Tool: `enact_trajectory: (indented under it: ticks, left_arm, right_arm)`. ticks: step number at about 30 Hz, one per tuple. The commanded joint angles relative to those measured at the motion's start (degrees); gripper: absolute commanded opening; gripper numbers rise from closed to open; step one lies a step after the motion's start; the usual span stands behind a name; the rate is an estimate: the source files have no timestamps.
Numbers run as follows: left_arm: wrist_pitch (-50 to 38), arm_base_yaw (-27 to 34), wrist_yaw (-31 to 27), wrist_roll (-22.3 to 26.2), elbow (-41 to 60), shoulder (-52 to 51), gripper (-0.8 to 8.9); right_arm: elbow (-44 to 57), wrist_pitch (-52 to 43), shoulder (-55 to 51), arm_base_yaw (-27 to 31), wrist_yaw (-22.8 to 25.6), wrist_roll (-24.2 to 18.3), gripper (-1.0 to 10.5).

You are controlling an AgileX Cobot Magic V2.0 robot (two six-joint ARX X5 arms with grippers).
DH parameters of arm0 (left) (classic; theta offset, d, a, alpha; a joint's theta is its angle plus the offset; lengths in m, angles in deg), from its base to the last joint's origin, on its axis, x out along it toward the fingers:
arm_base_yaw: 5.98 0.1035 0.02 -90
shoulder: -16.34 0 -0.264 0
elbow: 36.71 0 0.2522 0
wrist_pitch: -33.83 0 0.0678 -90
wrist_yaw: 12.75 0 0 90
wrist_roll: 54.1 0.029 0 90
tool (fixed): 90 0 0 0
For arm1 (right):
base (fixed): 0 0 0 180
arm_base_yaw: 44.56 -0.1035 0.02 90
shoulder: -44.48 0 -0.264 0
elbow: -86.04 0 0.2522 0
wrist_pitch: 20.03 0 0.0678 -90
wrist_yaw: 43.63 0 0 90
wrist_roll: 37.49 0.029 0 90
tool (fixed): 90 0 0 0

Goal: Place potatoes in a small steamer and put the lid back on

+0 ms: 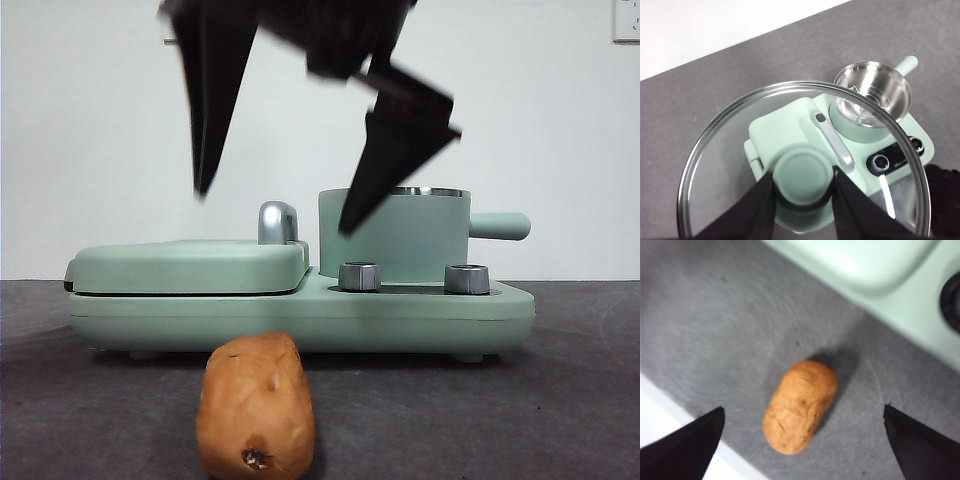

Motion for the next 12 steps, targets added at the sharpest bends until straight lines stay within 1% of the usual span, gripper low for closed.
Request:
enact_trajectory:
  ticks: [1, 3, 12]
  left_arm:
    - [-1.44, -0.11, -0.15, 0.68, -0.02, -2.71, 0.08]
    - [-1.57, -0.11, -0.15, 0.68, 0.94, -4.20, 0.08]
    - [-1.46, -0.11, -0.15, 0.63, 3.04, -7.04, 0.08]
  right_arm:
    - [-1.20, 0.26, 3.58, -1.36, 0.20, 1.62, 5.1]
    - [-1.20, 0.42, 5.38, -1.64, 0.17, 2.21, 5.1]
    - [-1.20, -0.50, 11.10, -2.56, -0.77, 2.25, 5.1]
